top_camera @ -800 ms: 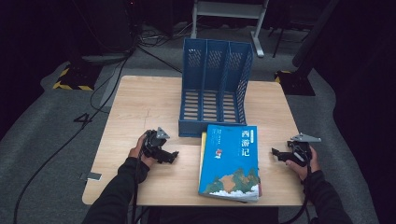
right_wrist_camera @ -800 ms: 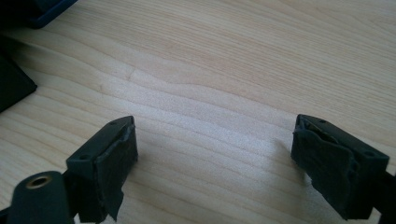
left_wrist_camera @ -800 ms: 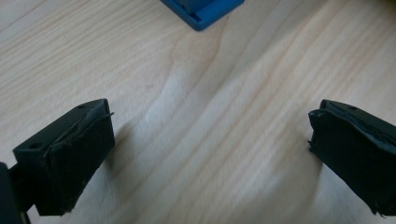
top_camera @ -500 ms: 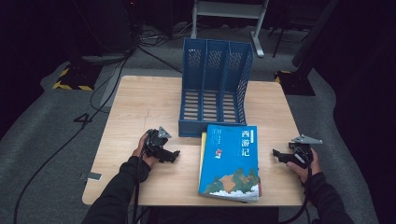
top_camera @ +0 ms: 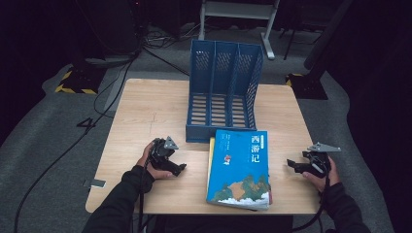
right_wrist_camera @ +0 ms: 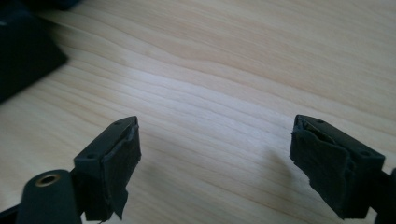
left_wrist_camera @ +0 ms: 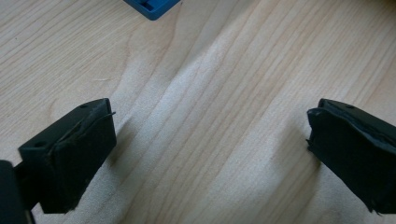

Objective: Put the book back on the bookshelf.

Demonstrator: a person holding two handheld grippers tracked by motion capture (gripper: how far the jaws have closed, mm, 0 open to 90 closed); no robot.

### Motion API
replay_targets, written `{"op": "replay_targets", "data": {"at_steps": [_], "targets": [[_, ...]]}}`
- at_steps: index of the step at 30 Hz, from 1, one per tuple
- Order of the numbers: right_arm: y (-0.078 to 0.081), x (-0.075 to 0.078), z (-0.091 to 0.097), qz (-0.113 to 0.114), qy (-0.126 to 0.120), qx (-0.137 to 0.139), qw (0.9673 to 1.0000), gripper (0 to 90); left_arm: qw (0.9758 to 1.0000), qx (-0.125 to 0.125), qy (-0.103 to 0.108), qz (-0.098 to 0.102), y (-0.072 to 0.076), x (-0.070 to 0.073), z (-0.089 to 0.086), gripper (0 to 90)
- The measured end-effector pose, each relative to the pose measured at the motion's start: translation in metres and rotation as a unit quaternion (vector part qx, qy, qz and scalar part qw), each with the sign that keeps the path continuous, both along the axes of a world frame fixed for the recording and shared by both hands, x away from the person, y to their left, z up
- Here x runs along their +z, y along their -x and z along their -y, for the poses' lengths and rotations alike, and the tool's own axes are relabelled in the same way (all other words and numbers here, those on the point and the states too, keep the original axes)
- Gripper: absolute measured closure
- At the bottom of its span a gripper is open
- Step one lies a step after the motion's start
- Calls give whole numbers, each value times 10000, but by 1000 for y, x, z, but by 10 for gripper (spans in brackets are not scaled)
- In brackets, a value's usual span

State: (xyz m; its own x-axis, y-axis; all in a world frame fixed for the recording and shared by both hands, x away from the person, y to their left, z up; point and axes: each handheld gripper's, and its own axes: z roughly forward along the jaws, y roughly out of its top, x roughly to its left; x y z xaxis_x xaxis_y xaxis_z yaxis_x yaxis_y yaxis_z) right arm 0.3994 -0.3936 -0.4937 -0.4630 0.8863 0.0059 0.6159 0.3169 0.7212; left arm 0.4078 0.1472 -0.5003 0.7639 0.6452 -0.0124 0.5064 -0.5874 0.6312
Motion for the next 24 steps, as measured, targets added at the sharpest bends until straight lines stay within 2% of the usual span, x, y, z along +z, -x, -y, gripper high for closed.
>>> {"op": "replay_targets", "data": {"at_steps": [1,3,6,7,8,11,18,24], "targets": [[0,0,0,0,0,0,10000,170,10000,0,0,0,0,0,0,69],[5,9,-4,98,-13,101,9999,175,9999,-79,70,12,2,1,2,93],[15,24,-13,241,48,360,9990,201,9997,-211,144,-52,3,3,4,183],[20,32,-18,324,-3,513,9982,217,9996,-255,112,-59,4,3,6,173],[20,32,-18,324,-3,513,9982,217,9996,-263,61,-40,4,4,7,184],[27,43,-26,390,-90,742,9964,223,9995,-310,78,30,7,8,11,192],[34,56,-35,484,-246,957,9939,222,9988,-449,112,131,12,15,19,200],[38,64,-43,547,-237,1090,9922,215,9983,-571,50,129,15,15,28,200]]}}
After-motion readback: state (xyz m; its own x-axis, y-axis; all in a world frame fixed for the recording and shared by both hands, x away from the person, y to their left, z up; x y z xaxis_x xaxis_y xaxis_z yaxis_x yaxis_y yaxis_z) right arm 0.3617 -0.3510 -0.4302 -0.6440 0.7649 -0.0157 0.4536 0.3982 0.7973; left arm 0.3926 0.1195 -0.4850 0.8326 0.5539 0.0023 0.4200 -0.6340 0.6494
